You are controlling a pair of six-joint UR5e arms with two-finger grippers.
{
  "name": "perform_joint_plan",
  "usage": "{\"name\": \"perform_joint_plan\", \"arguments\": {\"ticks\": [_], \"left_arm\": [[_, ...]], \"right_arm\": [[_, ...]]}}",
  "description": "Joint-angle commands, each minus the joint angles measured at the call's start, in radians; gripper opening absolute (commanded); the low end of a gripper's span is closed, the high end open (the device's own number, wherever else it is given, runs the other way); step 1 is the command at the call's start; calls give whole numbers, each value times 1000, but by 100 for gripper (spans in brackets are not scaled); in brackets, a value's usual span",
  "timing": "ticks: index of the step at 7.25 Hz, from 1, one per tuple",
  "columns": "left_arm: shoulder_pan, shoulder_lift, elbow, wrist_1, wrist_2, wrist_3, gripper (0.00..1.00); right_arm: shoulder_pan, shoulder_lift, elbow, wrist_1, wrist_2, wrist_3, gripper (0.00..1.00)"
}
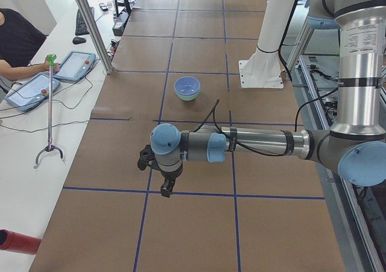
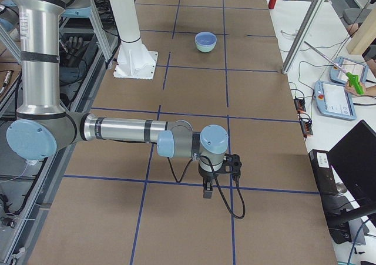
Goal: Stack blue bowl on green bowl
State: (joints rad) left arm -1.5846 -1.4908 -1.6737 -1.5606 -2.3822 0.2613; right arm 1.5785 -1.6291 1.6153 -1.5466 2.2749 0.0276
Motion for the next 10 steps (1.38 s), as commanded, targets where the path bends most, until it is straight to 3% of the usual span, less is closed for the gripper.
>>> {"name": "perform_joint_plan", "arguments": {"ticks": [1,5,10], "left_arm": [[-6,10,14,-18,5,-52,100],[-8,14,17,-18,11,-218,100],[-8,14,15,-18,26,-220,100]], "right_arm": [[0,0,0,0,0,0,100],[0,0,0,0,2,0,100],[0,0,0,0,2,0,100]]}}
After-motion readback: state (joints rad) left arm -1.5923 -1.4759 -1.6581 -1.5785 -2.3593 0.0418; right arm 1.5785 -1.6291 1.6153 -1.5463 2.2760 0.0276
